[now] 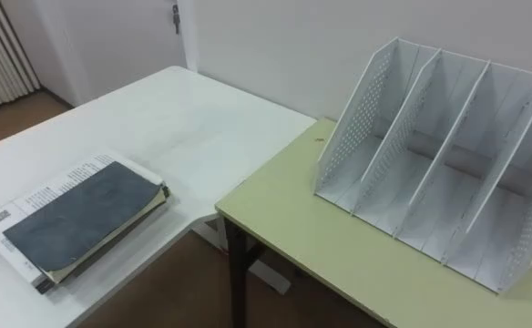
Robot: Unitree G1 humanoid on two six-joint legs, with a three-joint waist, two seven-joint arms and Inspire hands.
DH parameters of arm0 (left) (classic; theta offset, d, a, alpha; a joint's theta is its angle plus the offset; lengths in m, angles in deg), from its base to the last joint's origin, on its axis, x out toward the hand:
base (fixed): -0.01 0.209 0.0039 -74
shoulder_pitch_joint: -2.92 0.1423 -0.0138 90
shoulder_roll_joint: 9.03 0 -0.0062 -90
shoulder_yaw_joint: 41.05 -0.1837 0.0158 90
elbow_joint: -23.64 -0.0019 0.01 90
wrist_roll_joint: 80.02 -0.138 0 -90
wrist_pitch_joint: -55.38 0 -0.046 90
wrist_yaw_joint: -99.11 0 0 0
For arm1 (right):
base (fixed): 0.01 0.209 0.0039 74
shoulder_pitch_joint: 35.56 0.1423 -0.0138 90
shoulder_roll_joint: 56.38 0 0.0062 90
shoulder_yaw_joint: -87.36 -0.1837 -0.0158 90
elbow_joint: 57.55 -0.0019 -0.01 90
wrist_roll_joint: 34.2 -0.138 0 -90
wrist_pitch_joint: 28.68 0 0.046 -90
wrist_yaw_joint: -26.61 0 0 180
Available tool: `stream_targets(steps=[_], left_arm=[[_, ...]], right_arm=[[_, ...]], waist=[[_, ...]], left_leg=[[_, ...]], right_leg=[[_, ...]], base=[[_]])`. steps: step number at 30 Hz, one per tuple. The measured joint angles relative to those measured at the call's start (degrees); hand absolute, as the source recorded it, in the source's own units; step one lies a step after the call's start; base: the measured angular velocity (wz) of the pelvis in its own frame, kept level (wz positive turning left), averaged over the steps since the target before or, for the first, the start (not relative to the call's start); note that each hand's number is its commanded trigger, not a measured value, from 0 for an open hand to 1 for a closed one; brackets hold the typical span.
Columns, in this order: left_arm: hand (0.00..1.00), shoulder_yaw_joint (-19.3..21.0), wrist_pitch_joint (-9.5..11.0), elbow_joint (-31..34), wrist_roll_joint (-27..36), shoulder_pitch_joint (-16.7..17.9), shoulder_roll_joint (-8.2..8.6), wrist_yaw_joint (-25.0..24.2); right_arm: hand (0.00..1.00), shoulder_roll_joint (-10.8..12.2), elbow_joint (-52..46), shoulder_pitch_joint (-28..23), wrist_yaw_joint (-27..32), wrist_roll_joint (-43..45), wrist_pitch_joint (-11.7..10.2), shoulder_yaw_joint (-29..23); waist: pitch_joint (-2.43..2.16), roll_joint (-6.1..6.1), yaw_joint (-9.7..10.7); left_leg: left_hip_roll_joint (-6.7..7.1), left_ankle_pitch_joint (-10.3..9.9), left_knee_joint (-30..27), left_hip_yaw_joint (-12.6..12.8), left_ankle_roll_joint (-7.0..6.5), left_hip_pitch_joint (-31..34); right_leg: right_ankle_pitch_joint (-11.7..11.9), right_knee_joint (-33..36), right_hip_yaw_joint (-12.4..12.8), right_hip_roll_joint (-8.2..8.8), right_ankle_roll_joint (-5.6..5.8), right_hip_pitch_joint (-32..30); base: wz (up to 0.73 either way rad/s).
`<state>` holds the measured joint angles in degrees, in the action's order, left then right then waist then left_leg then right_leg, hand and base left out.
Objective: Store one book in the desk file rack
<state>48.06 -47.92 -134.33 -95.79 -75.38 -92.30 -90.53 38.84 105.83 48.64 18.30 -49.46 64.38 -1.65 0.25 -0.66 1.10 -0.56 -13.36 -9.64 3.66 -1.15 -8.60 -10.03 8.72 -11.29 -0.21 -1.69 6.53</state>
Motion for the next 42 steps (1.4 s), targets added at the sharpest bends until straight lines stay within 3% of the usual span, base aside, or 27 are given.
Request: stream_targets(steps=[10, 21, 26, 31, 33, 36, 42], left_arm=[[0.0, -0.7, 0.2, 0.0, -0.1, 0.0, 0.0, 0.0], [0.0, -0.8, 3.5, 2.4, -1.3, -0.9, 0.0, 1.4], [0.0, -0.4, 3.9, 9.9, -7.6, -0.9, -0.84, 3.1], [0.0, -0.5, 9.1, 15.2, -8.8, -4.0, -0.45, 6.9], [0.0, -1.0, 9.1, 20.4, -11.1, -4.2, -0.12, 6.8], [0.0, -4.6, 10.5, 26.6, -11.5, -5.2, -0.14, 6.9], [0.0, -13.4, 10.9, 37.4, -21.0, -5.8, -0.38, 6.4]], right_arm=[[0.0, 0.0, 0.0, 0.2, 0.4, 0.0, -0.2, 0.7], [0.0, 0.0, 0.2, 0.1, 0.5, 0.4, -2.4, 1.6], [0.0, -0.2, 0.1, 0.2, -0.1, 0.6, -3.1, 2.1], [0.0, -0.3, 0.2, 0.5, -0.8, 2.5, -4.9, 2.3], [0.0, -0.2, 0.1, 0.6, -1.4, 3.1, -5.2, 2.3], [0.0, -0.2, 0.2, 1.0, -1.7, 3.4, -5.1, 2.4], [0.0, -0.5, 0.0, 2.2, -1.9, 4.4, -5.6, 3.6]], waist=[[-0.04, -0.23, -0.1], [0.0, -0.16, 0.1], [0.11, -0.17, 0.1], [0.09, -0.2, 0.4], [0.1, -0.16, 0.7], [0.24, -0.37, 0.6], [0.2, -0.1, 2.3]], left_leg=[[0.13, 0.0, -0.2, 0.0, 0.0, -0.1], [0.02, 0.0, -0.1, -0.1, 0.03, 0.1], [0.04, -0.1, 0.0, -0.2, 0.07, 0.8], [0.24, 0.0, 0.0, -0.5, 0.03, 1.2], [0.26, 0.0, 0.0, -0.6, 0.03, 1.2], [0.34, 0.0, 0.0, -0.6, 0.03, 1.1], [0.39, 0.0, 0.0, -0.5, 0.03, 1.5]], right_leg=[[0.0, -0.1, 0.1, 0.0, 0.0, 0.3], [-0.1, -0.1, 0.1, -0.01, 0.01, 0.3], [0.0, -0.1, 0.0, -0.13, -0.08, -0.7], [0.1, 0.0, -0.1, -0.01, 0.0, -1.0], [0.1, -0.1, -0.1, 0.0, 0.0, -0.7], [0.1, -0.1, 0.1, -0.02, 0.02, -0.6], [0.0, -0.2, 0.5, 0.04, 0.05, -1.1]], base=[[0.0], [0.0], [0.0], [0.0], [-0.02], [-0.03], [0.0]])
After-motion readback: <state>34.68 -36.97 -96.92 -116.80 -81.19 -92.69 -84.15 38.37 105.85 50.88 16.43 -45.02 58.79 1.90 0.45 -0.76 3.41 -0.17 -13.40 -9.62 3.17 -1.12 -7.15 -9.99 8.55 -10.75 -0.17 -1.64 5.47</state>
